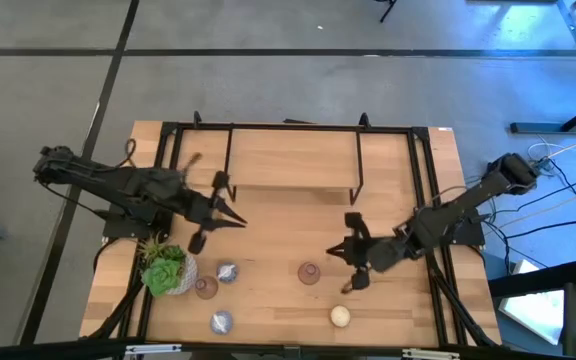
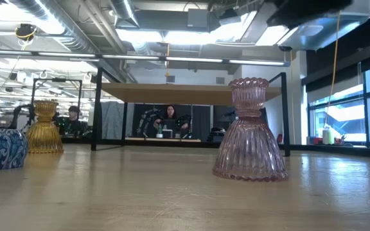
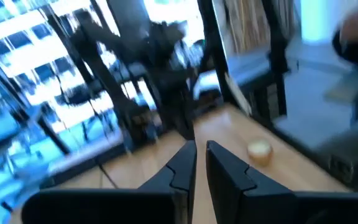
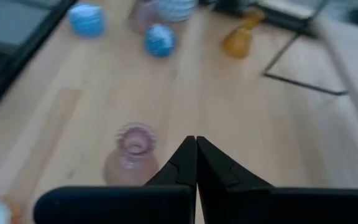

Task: Pick & Place candle stick holders
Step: Put the orange candle on the shelf

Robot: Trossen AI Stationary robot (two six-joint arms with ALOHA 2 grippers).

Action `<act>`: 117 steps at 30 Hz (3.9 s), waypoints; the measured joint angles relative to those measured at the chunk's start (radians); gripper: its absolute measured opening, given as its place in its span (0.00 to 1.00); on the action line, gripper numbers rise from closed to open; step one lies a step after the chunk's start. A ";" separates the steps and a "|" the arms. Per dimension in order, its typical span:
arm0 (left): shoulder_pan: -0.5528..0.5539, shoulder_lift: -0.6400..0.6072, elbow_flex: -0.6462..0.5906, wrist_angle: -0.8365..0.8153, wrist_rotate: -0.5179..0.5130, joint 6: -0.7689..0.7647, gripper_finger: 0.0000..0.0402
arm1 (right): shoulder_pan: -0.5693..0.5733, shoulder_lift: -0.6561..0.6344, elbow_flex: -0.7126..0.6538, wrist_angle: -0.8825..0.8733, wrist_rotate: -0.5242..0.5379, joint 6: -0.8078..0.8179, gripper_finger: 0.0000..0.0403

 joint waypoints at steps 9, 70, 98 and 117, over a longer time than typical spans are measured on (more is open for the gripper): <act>-0.002 -0.095 -0.098 0.203 -0.286 0.008 0.08 | 0.097 -0.072 -0.161 0.096 0.510 0.246 0.01; -0.002 -0.076 -0.098 0.138 -0.559 0.034 0.08 | 0.337 -0.018 0.058 -0.374 0.040 0.792 0.42; -0.055 0.164 -0.098 0.314 -0.075 -0.373 0.08 | 0.464 0.134 -0.063 0.516 0.225 0.677 0.62; -0.131 0.124 -0.098 0.336 -0.138 -0.157 0.08 | 0.466 0.266 -0.061 0.484 0.154 0.635 0.66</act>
